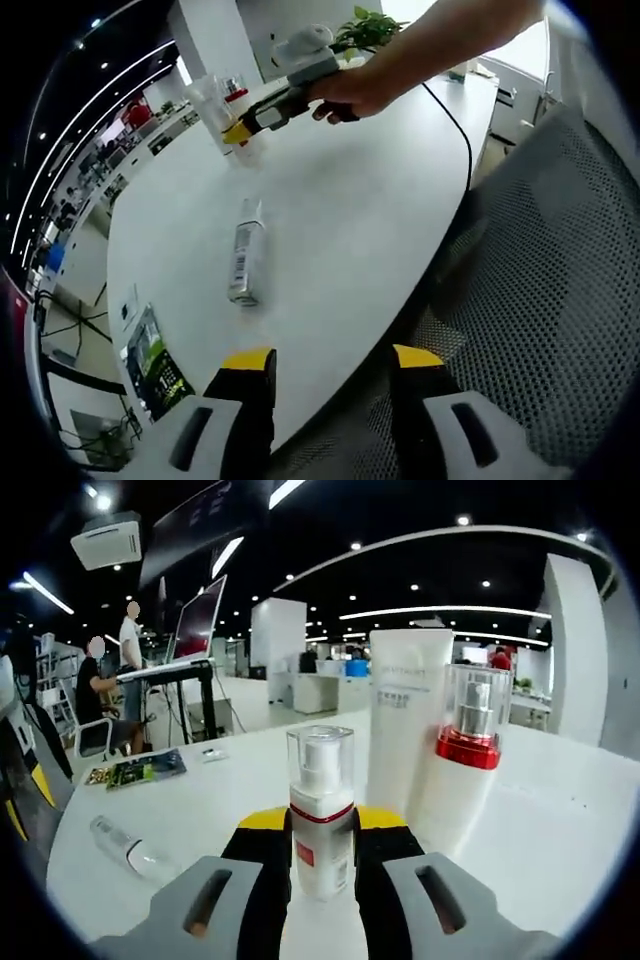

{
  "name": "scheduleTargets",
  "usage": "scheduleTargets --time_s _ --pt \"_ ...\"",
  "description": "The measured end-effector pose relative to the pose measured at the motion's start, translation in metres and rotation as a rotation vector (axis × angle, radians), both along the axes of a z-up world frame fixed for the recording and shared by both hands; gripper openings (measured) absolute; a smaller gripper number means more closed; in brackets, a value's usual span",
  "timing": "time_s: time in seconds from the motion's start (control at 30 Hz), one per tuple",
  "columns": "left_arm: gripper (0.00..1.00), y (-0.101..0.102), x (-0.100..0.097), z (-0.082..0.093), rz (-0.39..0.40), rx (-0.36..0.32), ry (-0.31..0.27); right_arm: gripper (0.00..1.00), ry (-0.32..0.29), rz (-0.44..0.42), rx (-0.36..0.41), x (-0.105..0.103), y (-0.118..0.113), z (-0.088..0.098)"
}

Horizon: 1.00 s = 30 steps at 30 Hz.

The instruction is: Arrange the skincare products in the storage area until every visible bottle or jar stands upright without overlapping.

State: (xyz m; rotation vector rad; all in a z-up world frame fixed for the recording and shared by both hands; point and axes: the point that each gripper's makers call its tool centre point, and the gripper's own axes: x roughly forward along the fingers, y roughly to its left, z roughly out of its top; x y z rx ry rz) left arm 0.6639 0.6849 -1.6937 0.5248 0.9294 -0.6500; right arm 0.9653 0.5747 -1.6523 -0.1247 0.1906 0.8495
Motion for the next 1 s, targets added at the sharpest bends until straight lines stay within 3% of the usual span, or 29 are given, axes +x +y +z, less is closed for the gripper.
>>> scheduleTargets --time_s 0.57,1.0 --pt "0.46 0.001 -0.003 -0.003 -0.004 0.007 0.021 0.21 -0.025 -0.02 0.033 0.007 -0.007 -0.003" --pt "0.45 0.002 -0.003 -0.004 -0.006 0.012 0.022 0.21 -0.04 -0.033 -0.013 0.012 -0.007 -0.008"
